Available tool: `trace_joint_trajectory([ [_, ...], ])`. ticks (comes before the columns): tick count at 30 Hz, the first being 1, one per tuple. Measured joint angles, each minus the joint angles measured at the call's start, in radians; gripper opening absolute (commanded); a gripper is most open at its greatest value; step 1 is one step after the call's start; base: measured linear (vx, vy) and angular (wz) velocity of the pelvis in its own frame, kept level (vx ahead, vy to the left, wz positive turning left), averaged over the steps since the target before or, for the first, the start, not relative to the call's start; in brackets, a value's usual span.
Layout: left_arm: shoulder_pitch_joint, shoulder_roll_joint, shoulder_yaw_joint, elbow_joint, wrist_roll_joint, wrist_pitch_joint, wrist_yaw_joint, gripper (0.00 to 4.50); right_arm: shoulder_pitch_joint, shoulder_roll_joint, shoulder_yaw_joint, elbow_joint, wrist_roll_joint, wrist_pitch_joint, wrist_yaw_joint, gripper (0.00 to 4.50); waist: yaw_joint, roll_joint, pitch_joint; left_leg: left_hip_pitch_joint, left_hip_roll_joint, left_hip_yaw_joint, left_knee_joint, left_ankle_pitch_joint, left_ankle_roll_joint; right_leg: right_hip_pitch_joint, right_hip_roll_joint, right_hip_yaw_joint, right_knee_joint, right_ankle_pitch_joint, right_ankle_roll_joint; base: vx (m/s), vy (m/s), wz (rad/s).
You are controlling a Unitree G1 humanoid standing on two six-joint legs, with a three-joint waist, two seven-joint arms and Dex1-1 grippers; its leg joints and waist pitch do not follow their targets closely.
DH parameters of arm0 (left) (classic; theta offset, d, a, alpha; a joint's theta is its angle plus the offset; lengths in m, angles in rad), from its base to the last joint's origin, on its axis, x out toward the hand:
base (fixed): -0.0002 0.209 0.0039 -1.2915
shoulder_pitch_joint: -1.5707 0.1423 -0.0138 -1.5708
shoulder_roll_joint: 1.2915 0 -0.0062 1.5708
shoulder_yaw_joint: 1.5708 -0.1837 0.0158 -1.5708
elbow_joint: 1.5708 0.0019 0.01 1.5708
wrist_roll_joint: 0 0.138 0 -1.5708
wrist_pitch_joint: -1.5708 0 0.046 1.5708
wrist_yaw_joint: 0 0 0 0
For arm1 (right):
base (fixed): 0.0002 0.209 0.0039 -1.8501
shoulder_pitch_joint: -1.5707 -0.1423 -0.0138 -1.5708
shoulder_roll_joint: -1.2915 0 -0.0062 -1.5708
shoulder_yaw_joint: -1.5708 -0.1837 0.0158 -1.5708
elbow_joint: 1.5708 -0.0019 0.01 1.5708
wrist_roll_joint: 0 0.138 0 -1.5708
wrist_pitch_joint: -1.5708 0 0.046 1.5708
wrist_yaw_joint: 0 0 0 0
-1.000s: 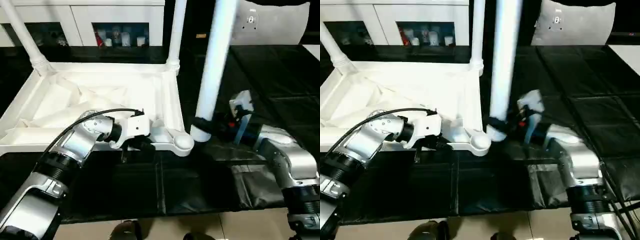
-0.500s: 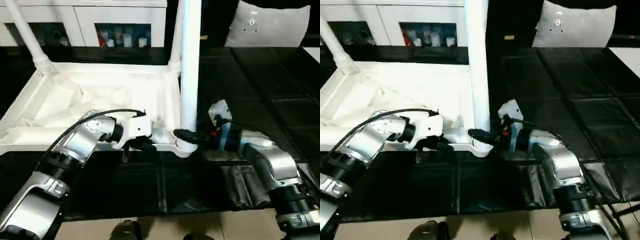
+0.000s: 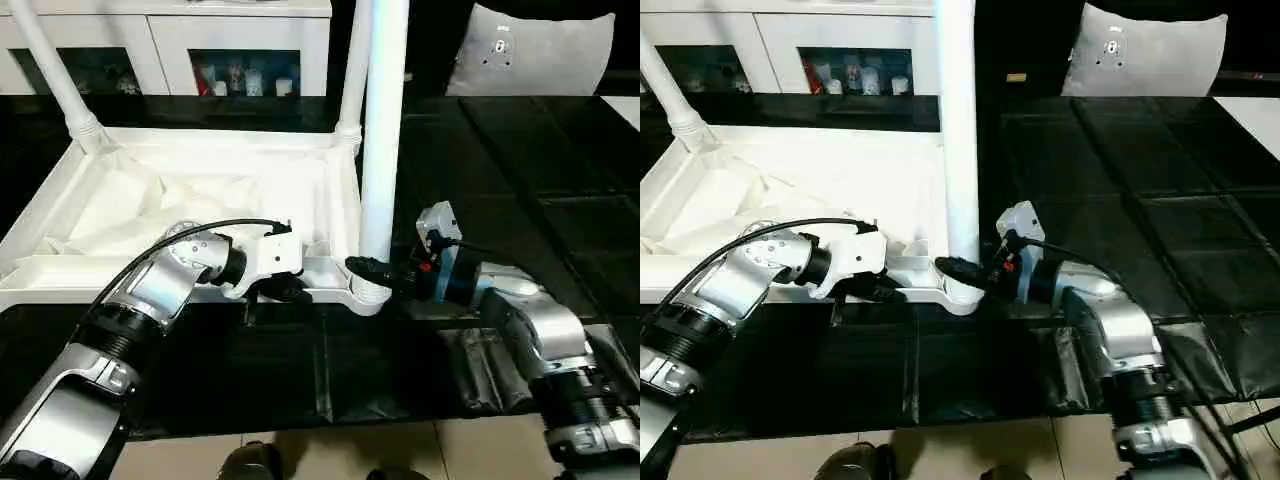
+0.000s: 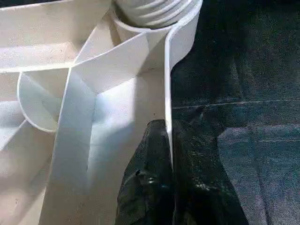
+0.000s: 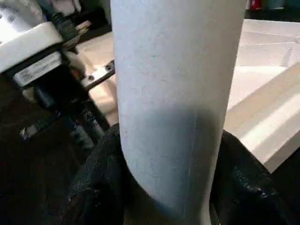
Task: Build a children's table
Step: Insert table leg to table base
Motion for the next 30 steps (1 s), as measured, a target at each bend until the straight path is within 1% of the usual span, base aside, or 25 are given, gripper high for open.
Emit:
trace_joint_trajectory([
  [2, 0.000, 0.000, 0.000, 0.000, 0.000, 0.000, 0.001, 0.00, 0.001, 0.005, -0.010, 0.002, 0.013, 0.001, 0.001, 1.93, 0.000, 0.000, 0.000, 0.000, 0.000, 0.000, 0.000, 0.000, 0.000, 0.000, 0.000, 0.000, 0.000, 0.000, 0.000, 0.000, 0.000, 0.00],
  [5, -0.001, -0.025, 0.011, 0.008, -0.002, 0.020, 0.039, 0.00, 0.012, 0.033, -0.076, -0.052, 0.122, 0.049, 0.004, 1.93, 0.003, 0.000, 0.000, 0.000, 0.000, 0.000, 0.000, 0.000, 0.001, 0.000, 0.000, 0.000, 0.001, 0.000, 0.000, 0.000, 0.000, 0.00],
  [6, -0.001, -0.032, 0.018, 0.009, -0.007, 0.034, 0.042, 0.45, 0.010, 0.036, -0.091, -0.079, 0.148, 0.055, 0.003, 1.93, 0.003, 0.000, 0.000, -0.001, 0.000, 0.000, 0.001, 0.001, 0.001, 0.000, 0.000, 0.000, 0.001, 0.000, 0.000, 0.000, 0.000, 0.00],
  [7, 0.000, -0.035, 0.023, 0.008, -0.020, 0.047, 0.041, 0.57, 0.009, 0.035, -0.106, -0.103, 0.163, 0.055, 0.002, 1.93, 0.002, 0.000, 0.000, 0.000, 0.000, 0.000, 0.001, 0.001, 0.001, 0.000, 0.000, 0.000, 0.001, 0.000, 0.000, 0.000, 0.000, 0.00],
  [8, 0.005, -0.038, 0.042, 0.002, -0.044, 0.066, 0.039, 0.57, 0.009, 0.030, -0.121, -0.126, 0.173, 0.055, -0.003, 1.93, 0.001, 0.000, 0.000, -0.001, 0.000, 0.000, 0.001, 0.001, 0.001, 0.000, 0.000, 0.000, 0.001, 0.000, 0.000, 0.000, 0.000, 0.00],
  [10, 0.012, -0.041, 0.104, -0.051, -0.126, 0.084, 0.021, 0.63, 0.010, 0.017, -0.150, -0.151, 0.187, 0.056, -0.015, 1.93, 0.003, 0.000, 0.000, -0.001, 0.000, -0.001, 0.001, 0.001, 0.001, 0.000, 0.000, -0.001, 0.001, 0.000, 0.000, 0.000, 0.000, 0.00],
  [12, 0.007, -0.043, 0.156, -0.109, -0.188, 0.087, 0.009, 0.95, 0.011, 0.014, -0.154, -0.175, 0.190, 0.064, -0.026, 1.93, 0.004, 0.000, 0.000, 0.000, 0.000, -0.001, 0.001, 0.001, 0.000, 0.000, 0.000, -0.001, 0.002, 0.000, 0.000, 0.000, 0.000, 0.00],
  [13, 0.000, -0.049, 0.173, -0.118, -0.209, 0.091, 0.013, 0.98, 0.011, 0.014, -0.153, -0.185, 0.190, 0.067, -0.033, 1.93, 0.005, 0.000, 0.000, 0.001, 0.000, -0.001, 0.001, 0.001, 0.000, 0.001, 0.000, -0.001, 0.002, 0.000, 0.000, 0.000, 0.000, 0.00],
  [14, -0.005, -0.056, 0.190, -0.122, -0.224, 0.097, 0.020, 0.95, 0.012, 0.014, -0.151, -0.195, 0.190, 0.071, -0.040, 1.93, 0.005, 0.000, 0.000, 0.001, 0.000, -0.001, 0.001, 0.001, 0.000, 0.002, 0.000, -0.001, 0.002, 0.000, 0.000, 0.000, 0.000, 0.00],
  [15, -0.024, -0.079, 0.217, -0.105, -0.241, 0.128, 0.056, 0.92, 0.016, 0.012, -0.145, -0.212, 0.180, 0.072, -0.051, 1.93, 0.007, 0.000, 0.000, 0.002, 0.000, -0.001, 0.001, 0.002, -0.001, 0.003, 0.000, -0.002, 0.002, 0.000, 0.000, 0.000, 0.000, 0.00],
  [16, -0.052, -0.105, 0.247, -0.076, -0.247, 0.154, 0.105, 0.92, 0.017, 0.012, -0.137, -0.218, 0.170, 0.072, -0.058, 1.93, 0.011, 0.000, 0.000, 0.002, 0.000, -0.001, 0.001, 0.003, -0.001, 0.003, 0.000, -0.002, 0.002, 0.001, -0.001, 0.000, 0.000, 0.00],
  [18, -0.123, -0.140, 0.295, -0.038, -0.252, 0.191, 0.203, 0.92, 0.018, 0.013, -0.102, -0.229, 0.142, 0.072, -0.071, 1.93, 0.012, 0.000, 0.000, 0.002, 0.000, -0.002, 0.002, 0.003, -0.001, 0.003, -0.001, -0.002, 0.002, 0.002, -0.002, 0.000, 0.000, 0.00],
  [21, -0.220, -0.187, 0.351, -0.016, -0.257, 0.237, 0.344, 0.92, 0.021, 0.013, -0.067, -0.229, 0.097, 0.062, -0.087, 1.93, 0.015, -0.001, -0.001, 0.002, 0.000, -0.002, 0.003, 0.003, -0.001, 0.005, -0.001, -0.002, 0.001, 0.003, -0.003, 0.000, 0.000, 0.00],
  [23, -0.254, -0.211, 0.363, -0.031, -0.274, 0.266, 0.394, 0.92, 0.021, 0.012, -0.052, -0.223, 0.066, 0.047, -0.098, 1.93, 0.018, -0.001, -0.001, 0.002, 0.000, -0.001, 0.003, 0.003, -0.001, 0.005, -0.002, -0.002, 0.001, 0.003, -0.002, 0.000, 0.000, 0.00],
  [25, -0.257, -0.234, 0.360, -0.062, -0.285, 0.294, 0.406, 0.92, 0.021, 0.012, -0.043, -0.208, 0.048, 0.039, -0.113, 1.93, 0.022, -0.001, -0.001, 0.001, 0.000, -0.001, 0.003, 0.003, 0.000, 0.005, -0.002, -0.002, 0.001, 0.003, -0.002, 0.000, 0.000, 0.00],
  [26, -0.252, -0.250, 0.350, -0.100, -0.288, 0.321, 0.403, 0.92, 0.021, 0.011, -0.038, -0.199, 0.031, 0.032, -0.126, 1.93, 0.027, -0.001, -0.001, 0.000, 0.000, -0.002, 0.003, 0.003, 0.000, 0.003, -0.002, -0.002, 0.001, 0.003, -0.002, 0.000, 0.000, 0.00],
  [28, -0.238, -0.265, 0.325, -0.181, -0.294, 0.364, 0.392, 0.92, 0.019, 0.011, -0.031, -0.190, 0.015, 0.024, -0.142, 1.93, 0.029, -0.001, -0.001, -0.001, 0.000, -0.002, 0.003, 0.003, 0.000, 0.002, -0.002, -0.003, 0.001, 0.003, -0.002, 0.000, 0.000, 0.00],
  [30, -0.215, -0.274, 0.291, -0.299, -0.299, 0.429, 0.390, 0.92, 0.010, 0.009, -0.029, -0.180, -0.004, 0.009, -0.155, 1.93, 0.029, -0.001, -0.001, -0.002, 0.000, -0.002, 0.003, 0.004, 0.001, 0.001, -0.002, -0.003, 0.001, 0.003, -0.002, 0.000, 0.000, 0.00],
])
